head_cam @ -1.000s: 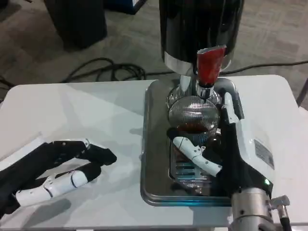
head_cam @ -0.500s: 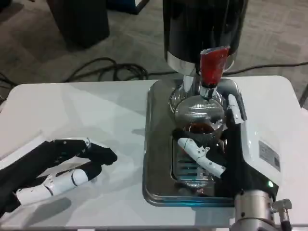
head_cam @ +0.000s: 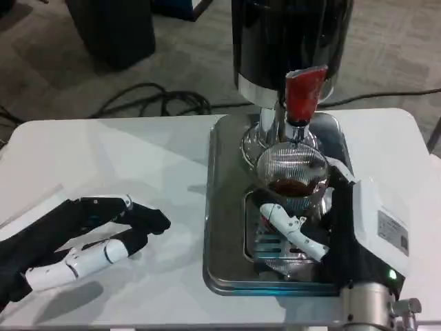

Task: Grasp the cup under the faucet to collect the drink, then remove the cup.

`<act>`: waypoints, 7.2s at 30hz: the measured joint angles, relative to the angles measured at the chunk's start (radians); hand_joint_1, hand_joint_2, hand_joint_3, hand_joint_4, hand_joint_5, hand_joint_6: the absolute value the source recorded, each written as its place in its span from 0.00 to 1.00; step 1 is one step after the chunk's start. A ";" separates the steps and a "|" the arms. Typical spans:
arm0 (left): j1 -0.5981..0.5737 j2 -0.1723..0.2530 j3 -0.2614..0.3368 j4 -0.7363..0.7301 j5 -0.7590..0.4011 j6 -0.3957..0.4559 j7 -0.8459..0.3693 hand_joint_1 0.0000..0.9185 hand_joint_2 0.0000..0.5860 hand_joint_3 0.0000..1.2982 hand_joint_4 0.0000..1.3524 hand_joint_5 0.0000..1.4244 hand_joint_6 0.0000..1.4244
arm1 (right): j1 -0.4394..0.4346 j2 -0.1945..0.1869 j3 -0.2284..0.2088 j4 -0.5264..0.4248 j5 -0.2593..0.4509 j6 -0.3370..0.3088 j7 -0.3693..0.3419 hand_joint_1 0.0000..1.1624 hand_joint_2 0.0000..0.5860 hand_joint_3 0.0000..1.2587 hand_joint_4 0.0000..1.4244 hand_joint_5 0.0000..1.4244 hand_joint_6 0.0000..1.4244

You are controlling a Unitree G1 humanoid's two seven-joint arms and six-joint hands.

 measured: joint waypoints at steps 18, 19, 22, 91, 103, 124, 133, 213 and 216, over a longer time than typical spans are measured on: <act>-0.073 -0.002 -0.045 0.007 0.007 0.005 0.000 0.14 0.34 0.32 0.24 0.22 0.14 | 0.155 0.002 -0.055 -0.085 0.124 -0.157 -0.103 0.55 0.38 0.55 0.68 0.87 1.00; -0.077 -0.003 -0.047 0.008 0.009 0.005 0.000 0.15 0.36 0.32 0.24 0.22 0.14 | 0.160 0.002 -0.058 -0.090 0.128 -0.160 -0.103 0.54 0.39 0.56 0.68 0.87 1.00; -0.096 -0.008 -0.066 0.016 0.025 0.007 0.008 0.16 0.36 0.31 0.23 0.21 0.14 | 0.196 -0.005 -0.068 -0.125 0.141 -0.173 -0.092 0.53 0.39 0.57 0.69 0.87 1.00; 0.037 0.056 0.006 -0.363 0.297 -0.017 0.073 0.11 0.25 0.06 0.00 0.00 0.00 | 0.543 -0.183 -0.196 -0.597 0.201 -0.397 0.304 0.38 0.25 0.69 0.79 0.94 1.00; 0.085 0.044 0.009 -0.445 0.298 0.002 0.073 0.15 0.25 0.05 0.00 0.00 0.00 | 0.537 -0.165 -0.176 -0.614 0.195 -0.397 0.337 0.27 0.19 0.69 0.79 0.94 1.00; 0.198 0.032 0.083 -0.503 0.289 0.019 0.073 0.12 0.23 0.05 0.00 0.00 0.00 | 0.474 -0.142 -0.137 -0.594 0.133 -0.394 0.357 0.35 0.28 0.68 0.79 0.94 1.00; 0.198 0.032 0.074 -0.484 0.282 0.013 0.073 0.10 0.22 0.05 0.00 0.00 0.00 | 0.445 -0.135 -0.159 -0.557 0.118 -0.394 0.349 0.39 0.29 0.68 0.79 0.94 1.00; 0.238 -0.004 0.015 -0.503 0.354 0.069 0.073 0.00 0.19 0.06 0.00 0.00 0.00 | 0.323 -0.135 -0.161 -0.464 0.118 -0.391 0.327 0.69 0.14 0.68 0.75 0.92 1.00; 0.238 -0.004 0.014 -0.506 0.357 0.070 0.073 0.00 0.19 0.06 0.00 0.00 0.00 | 0.323 -0.135 -0.161 -0.459 0.118 -0.391 0.327 0.69 0.14 0.68 0.75 0.91 1.00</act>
